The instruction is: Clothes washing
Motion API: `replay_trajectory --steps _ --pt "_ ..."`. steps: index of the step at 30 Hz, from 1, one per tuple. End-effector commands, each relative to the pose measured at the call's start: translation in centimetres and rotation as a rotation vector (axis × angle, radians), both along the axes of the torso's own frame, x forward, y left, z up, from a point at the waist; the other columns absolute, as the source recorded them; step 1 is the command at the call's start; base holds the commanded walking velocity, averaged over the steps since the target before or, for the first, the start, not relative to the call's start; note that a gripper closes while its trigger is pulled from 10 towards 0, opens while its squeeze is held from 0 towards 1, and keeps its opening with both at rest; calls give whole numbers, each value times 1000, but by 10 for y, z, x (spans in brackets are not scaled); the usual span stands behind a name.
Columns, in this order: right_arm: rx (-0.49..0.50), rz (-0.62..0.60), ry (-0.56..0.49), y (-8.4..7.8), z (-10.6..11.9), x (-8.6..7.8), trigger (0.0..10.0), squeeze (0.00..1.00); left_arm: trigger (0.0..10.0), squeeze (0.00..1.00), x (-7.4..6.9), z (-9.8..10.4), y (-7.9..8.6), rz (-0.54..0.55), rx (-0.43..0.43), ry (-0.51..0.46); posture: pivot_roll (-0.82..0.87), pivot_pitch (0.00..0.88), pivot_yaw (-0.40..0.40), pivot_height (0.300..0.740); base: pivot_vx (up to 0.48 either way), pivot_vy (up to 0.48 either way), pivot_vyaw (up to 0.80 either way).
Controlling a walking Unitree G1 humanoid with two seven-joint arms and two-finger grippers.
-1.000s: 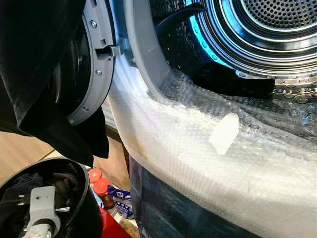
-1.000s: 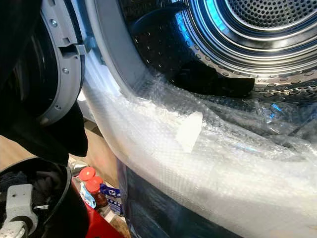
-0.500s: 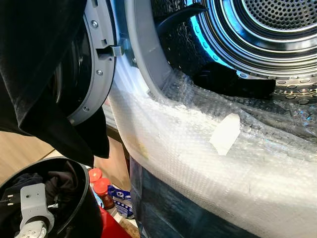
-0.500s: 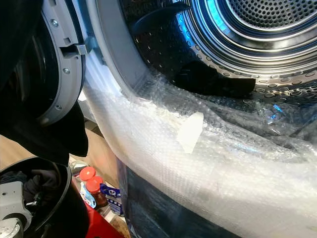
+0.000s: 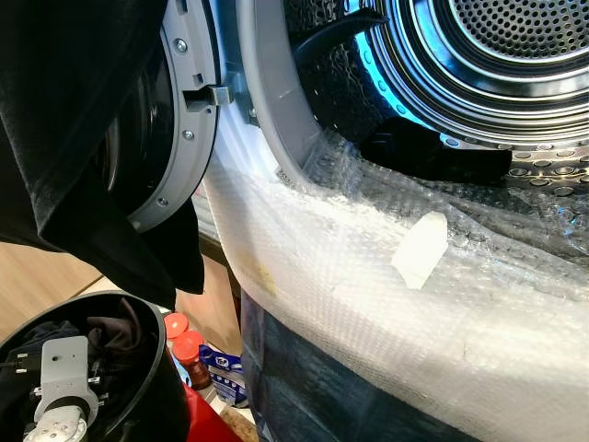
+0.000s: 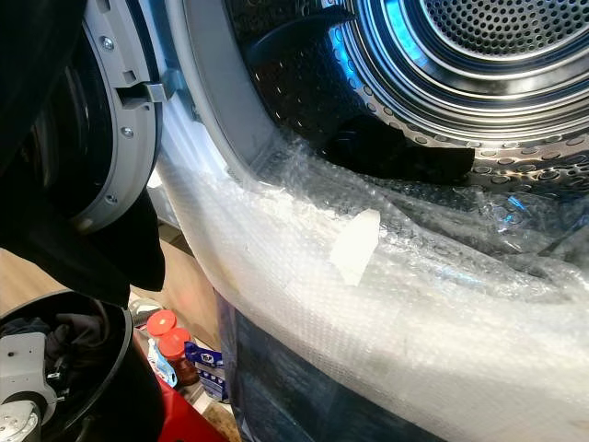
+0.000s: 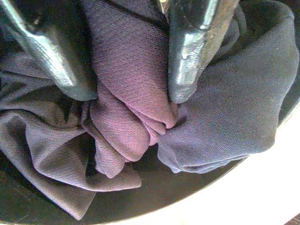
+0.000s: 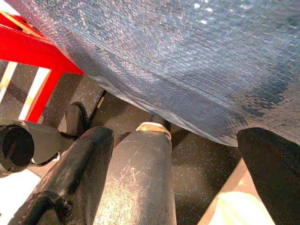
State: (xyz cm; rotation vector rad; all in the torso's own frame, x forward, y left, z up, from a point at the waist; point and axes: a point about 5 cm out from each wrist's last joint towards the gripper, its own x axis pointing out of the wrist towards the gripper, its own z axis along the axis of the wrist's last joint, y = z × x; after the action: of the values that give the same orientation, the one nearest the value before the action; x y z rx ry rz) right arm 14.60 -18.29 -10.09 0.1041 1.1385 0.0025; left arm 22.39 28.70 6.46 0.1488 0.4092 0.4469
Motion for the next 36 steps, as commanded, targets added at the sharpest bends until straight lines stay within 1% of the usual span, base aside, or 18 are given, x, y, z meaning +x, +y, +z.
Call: replay_trajectory --steps 1,7,16,19,25,32,35,36 --pt "-5 4 1 -1 0 -1 10000 0 0 0 -4 -6 1 1 11 42 75 31 12 740 0 0 0" --pt "-6 9 1 -1 0 -1 10000 0 0 0 -5 -7 0 -6 11 47 76 29 11 740 0 0 0" --pt "-9 15 -2 -2 1 1 10000 0 0 0 -8 -8 -3 -15 2 47 77 73 15 740 0 0 0" --pt "-10 12 -1 -3 1 1 10000 0 0 0 -9 -8 -3 -8 4 40 76 69 17 740 0 0 0" --pt "-16 17 5 -5 0 -2 10000 0 0 0 -10 -6 -3 -1 -15 13 65 62 28 740 0 0 0" --pt "-13 16 8 -3 -1 -5 10000 0 0 0 -13 -3 -2 -13 -21 -1 52 59 49 740 0 0 0" --pt "-8 19 11 -1 -2 -7 10000 0 0 0 -16 1 3 10 -21 -24 52 56 58 740 0 0 0" --pt "-7 17 13 -1 -3 -8 10000 0 0 0 -18 4 6 38 -31 -48 58 52 58 740 0 0 0"
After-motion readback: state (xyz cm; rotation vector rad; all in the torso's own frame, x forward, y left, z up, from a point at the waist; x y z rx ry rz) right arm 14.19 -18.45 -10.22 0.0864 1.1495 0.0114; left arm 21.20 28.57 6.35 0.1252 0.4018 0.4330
